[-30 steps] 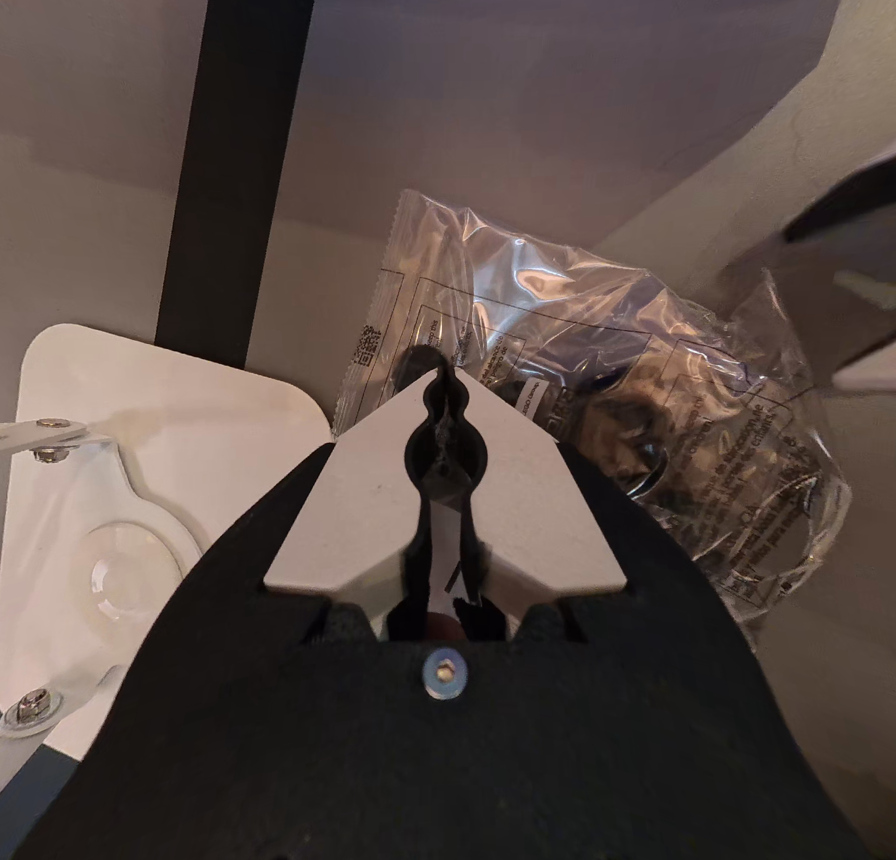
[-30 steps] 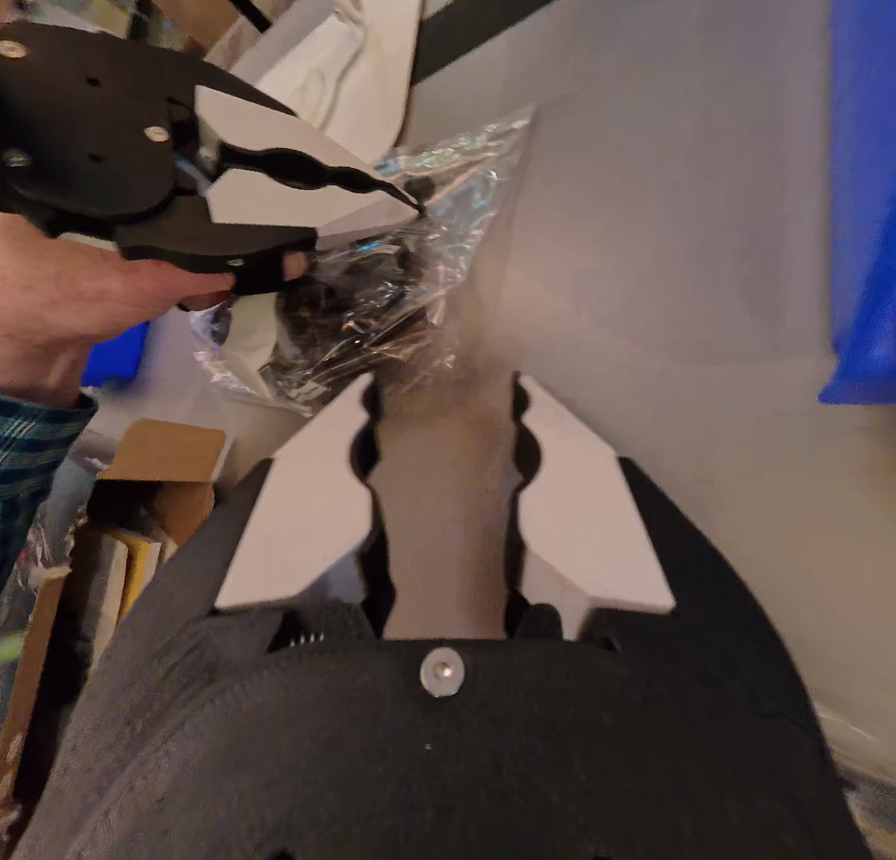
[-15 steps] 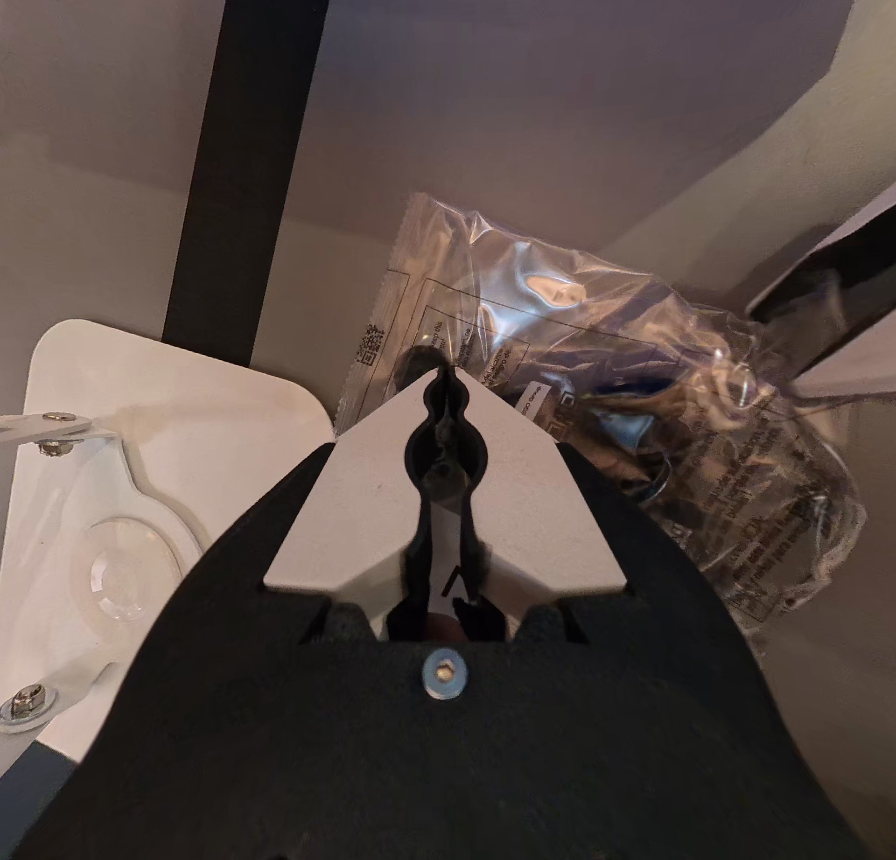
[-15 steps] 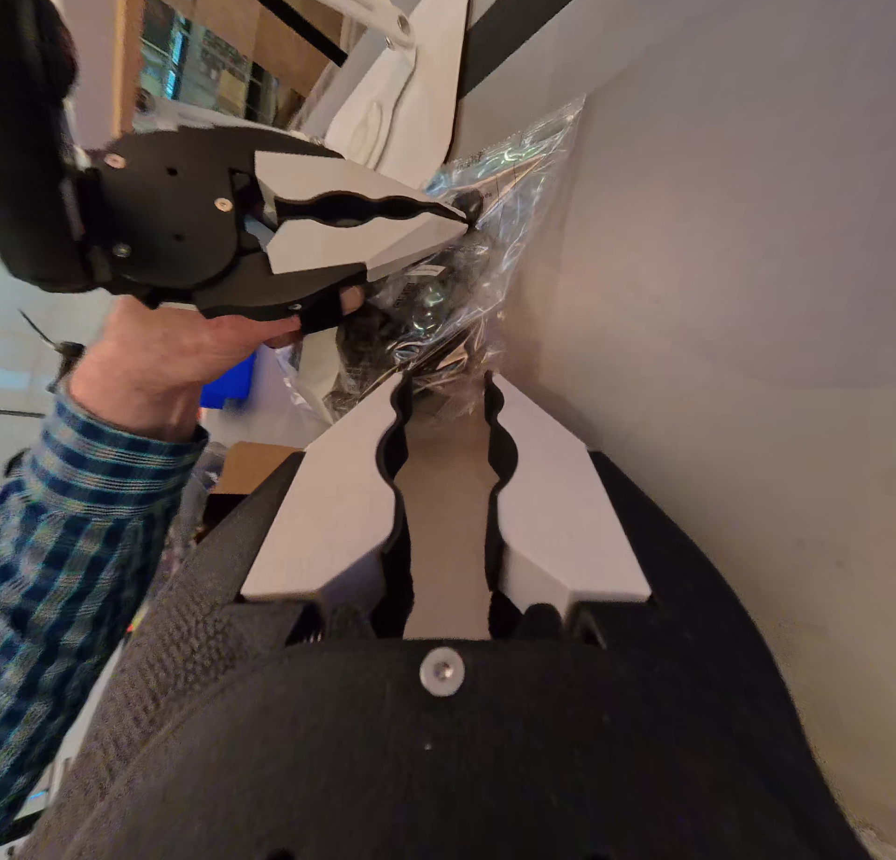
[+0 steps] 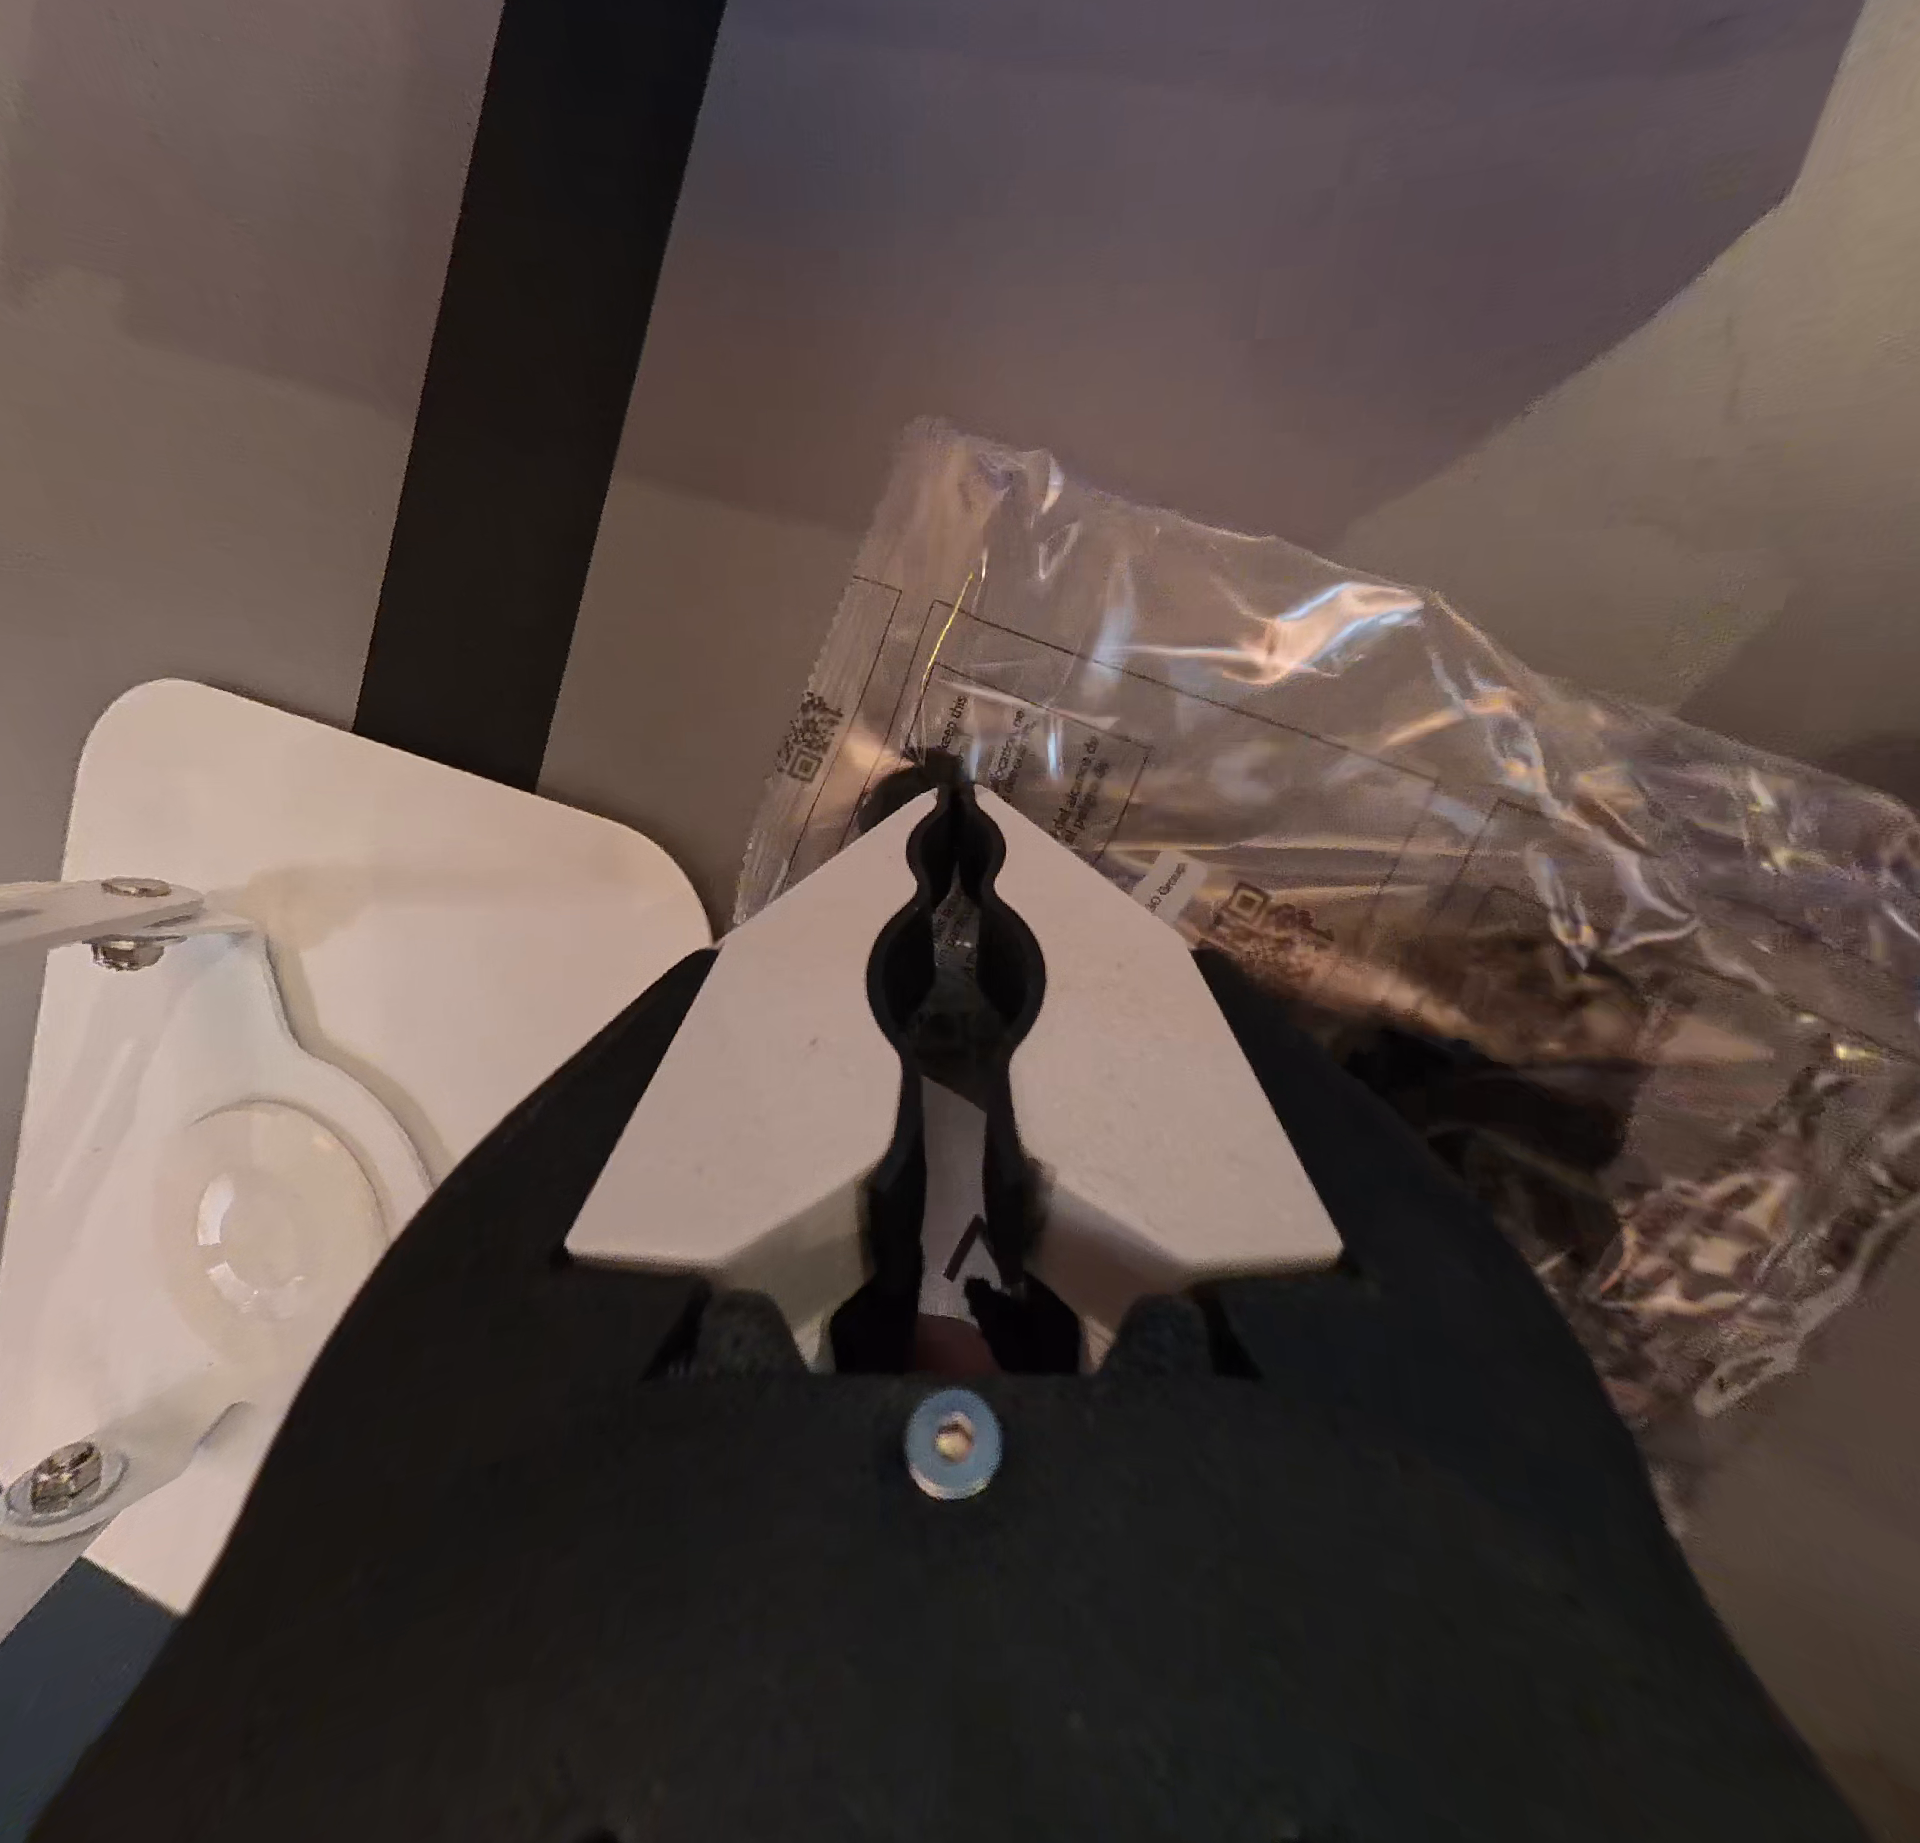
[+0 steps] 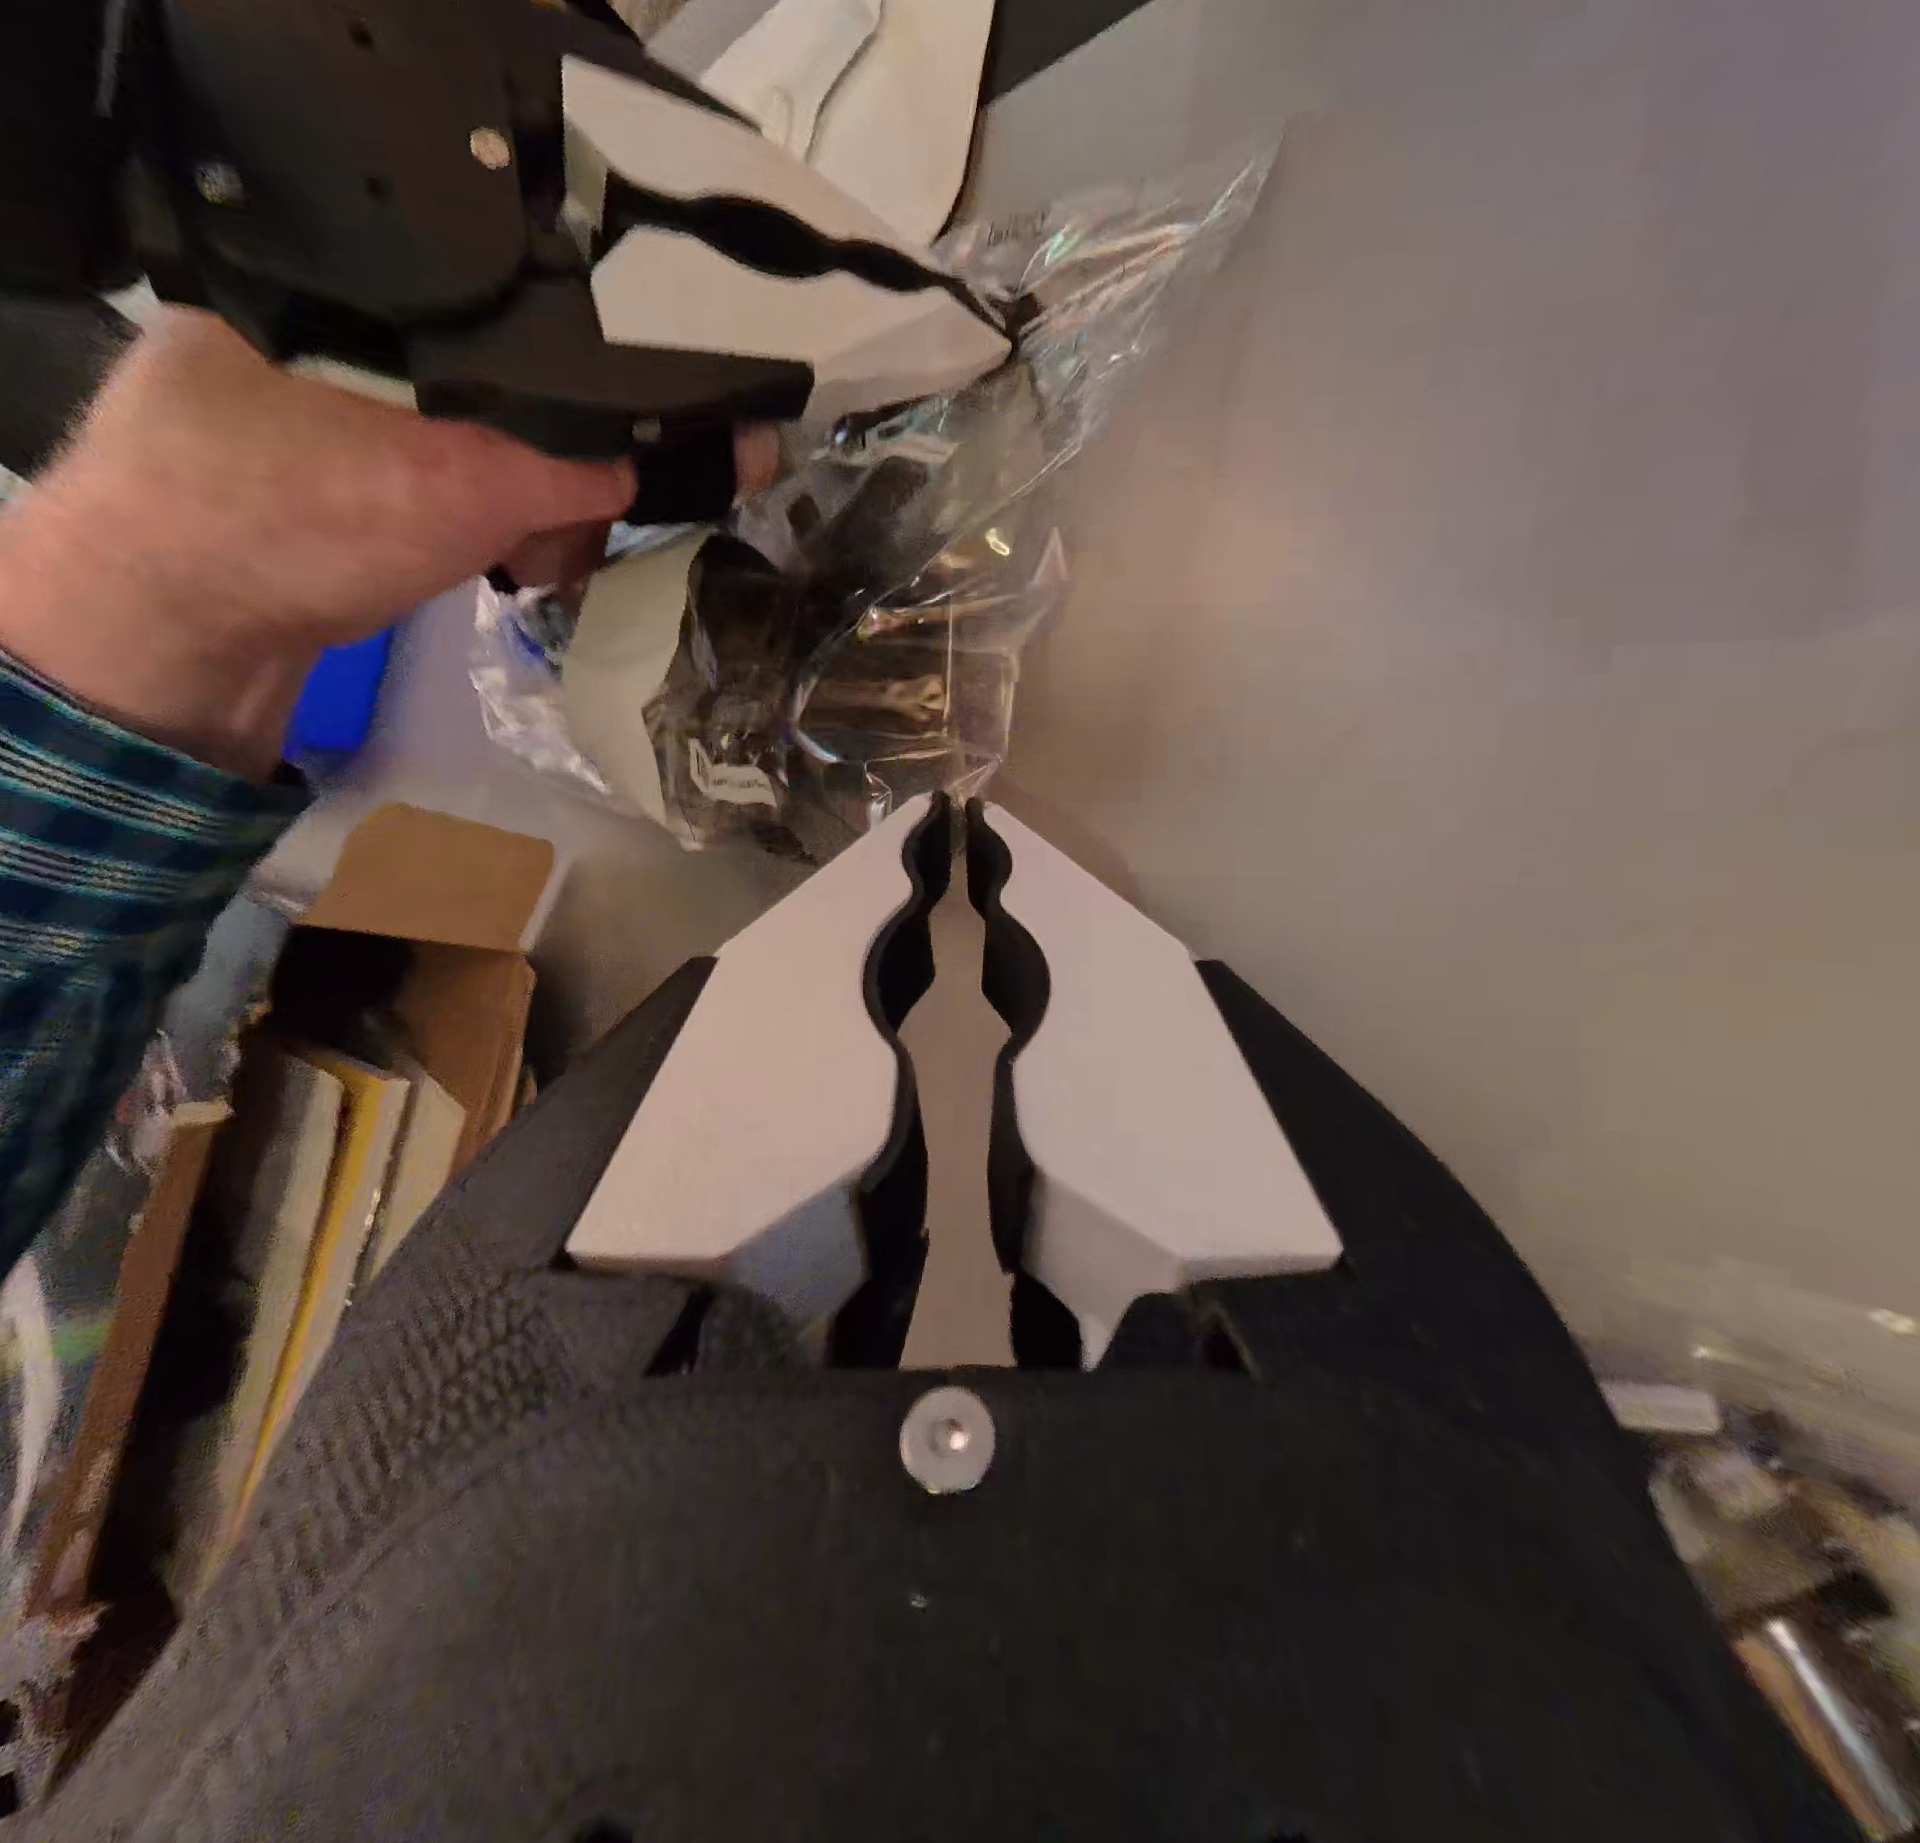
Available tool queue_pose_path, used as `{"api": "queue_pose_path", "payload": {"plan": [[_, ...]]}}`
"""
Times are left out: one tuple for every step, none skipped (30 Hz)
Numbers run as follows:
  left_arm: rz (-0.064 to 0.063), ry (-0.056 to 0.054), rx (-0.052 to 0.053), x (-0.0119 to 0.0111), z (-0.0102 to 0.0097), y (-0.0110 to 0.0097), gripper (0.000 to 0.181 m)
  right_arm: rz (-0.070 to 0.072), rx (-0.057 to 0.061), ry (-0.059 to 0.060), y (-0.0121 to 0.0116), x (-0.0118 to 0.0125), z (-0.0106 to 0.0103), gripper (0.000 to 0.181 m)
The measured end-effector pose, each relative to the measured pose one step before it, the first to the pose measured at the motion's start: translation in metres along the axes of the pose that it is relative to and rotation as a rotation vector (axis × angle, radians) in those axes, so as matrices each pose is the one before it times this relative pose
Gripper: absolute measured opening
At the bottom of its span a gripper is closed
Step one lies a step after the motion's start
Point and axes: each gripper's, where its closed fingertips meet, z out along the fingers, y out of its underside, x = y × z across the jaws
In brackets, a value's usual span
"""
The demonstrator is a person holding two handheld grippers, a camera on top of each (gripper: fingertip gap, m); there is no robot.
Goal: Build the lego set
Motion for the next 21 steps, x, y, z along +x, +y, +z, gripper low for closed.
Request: {"api": "queue_pose_path", "payload": {"plan": [[0.0176, -0.0113, -0.0051, 0.0011, 0.00023, -0.00109, 0.0, -0.0066, 0.0051, 0.0111, 0.00381, -0.00063, -0.00067, 0.0], [0.0031, -0.0064, 0.0029, 0.00101, 0.00046, -0.00139, 0.0, 0.0034, 0.0232, 0.0095, 0.0, -0.00048, -0.00243, 0.0], [-0.0118, 0.0045, 0.0091, 0.001, 0.00054, -0.00133, 0.0, -0.021, 0.0015, 0.0239, 0.00173, 0.00089, -0.00175, 0.0], [-0.0052, -0.0003, 0.0002, -0.00004, 0.0001, -0.00023, 0.0, -0.0594, -0.0158, 0.0488, 0.00307, 0.00284, -0.00059, 0.0], [0.0018, -0.0102, -0.0032, -0.00075, 0.00023, -0.00049, 0.0, -0.0679, -0.0221, 0.0518, 0.0036, 0.00271, -0.00022, 0.0], [0.0074, -0.0298, -0.0033, -0.00318, 0.00078, -0.00046, 0.0, -0.049, -0.0226, 0.0332, 0.00424, 0.00048, 0.00023, 0.0], [0.0022, -0.0262, -0.011, -0.0033, 0.0012, 0.00042, 0.0, -0.0164, -0.0241, -0.001, 0.0054, -0.00256, 0.00211, 0.0], [-0.0023, 0.0015, -0.0171, 0.0007, 0.00096, 0.00148, 0.0, -0.0321, -0.0205, 0.0217, 0.00481, 0.00168, 0.0021, 0.0], [-0.0035, 0.0048, 0.0, 0.00051, 0.00006, -0.00142, 0.0, -0.0263, -0.0002, 0.0277, 0.00058, 0.00276, -0.00014, 0.0], [0.0044, 0.0062, 0.0038, 0.00026, 0.00025, -0.00055, 0.0, -0.002, 0.006, 0.0015, -0.0023, -0.00047, -0.00231, 0.0], [0.0059, 0.0051, 0.0031, 0.00095, -0.00066, 0.00017, 0.0, 0.0066, 0.0101, -0.0132, -0.00451, -0.00231, -0.00351, 0.0], [0.0123, -0.0025, 0.0019, 0.00077, -0.00301, 0.00011, 0.0, 0.0028, 0.0059, -0.0116, -0.00443, -0.00155, -0.00359, 0.0], [0.0042, -0.0007, 0.0129, 0.00076, -0.00543, -0.00188, 0.0, -0.01, 0.0102, 0.0068, -0.00429, 0.00103, -0.00368, 0.004], [-0.0061, 0.0106, 0.0255, 0.00115, -0.00829, -0.00414, 0.002, -0.0127, -0.0002, 0.006, -0.00244, 0.00063, -0.00329, 0.009], [-0.0045, 0.0017, 0.0289, -0.00177, -0.01093, -0.00422, 0.004, -0.0053, -0.0068, -0.0048, -0.00139, -0.00047, -0.00348, 0.015], [-0.0063, -0.0153, 0.0192, -0.00663, -0.01196, -0.00177, 0.003, -0.0106, -0.0005, 0.0152, -0.00209, 0.0027, -0.00427, 0.022], [-0.0117, -0.0064, 0.0124, -0.00668, -0.01209, 0.0007, 0.003, -0.012, 0.0111, 0.0183, -0.00343, 0.00304, -0.00482, 0.024], [-0.0157, 0.0072, 0.013, -0.00418, -0.01248, 0.00189, 0.004, -0.0167, 0.0079, 0.0017, -0.00343, -0.00002, -0.00466, 0.024], [-0.0119, 0.0132, 0.0096, -0.00144, -0.01236, 0.0034, 0.004, -0.0389, 0.0163, -0.0081, -0.00548, -0.00344, -0.00336, 0.024], [0.0021, 0.0137, -0.008, 0.00084, -0.01114, 0.00711, 0.005, -0.0517, 0.0148, -0.0079, -0.00639, -0.00444, -0.00059, 0.024], [0.0115, -0.0006, -0.0175, -0.0001, -0.00929, 0.0099, 0.006, -0.044, -0.0027, 0.0009, -0.00423, -0.00261, 0.00226, 0.025]]}}
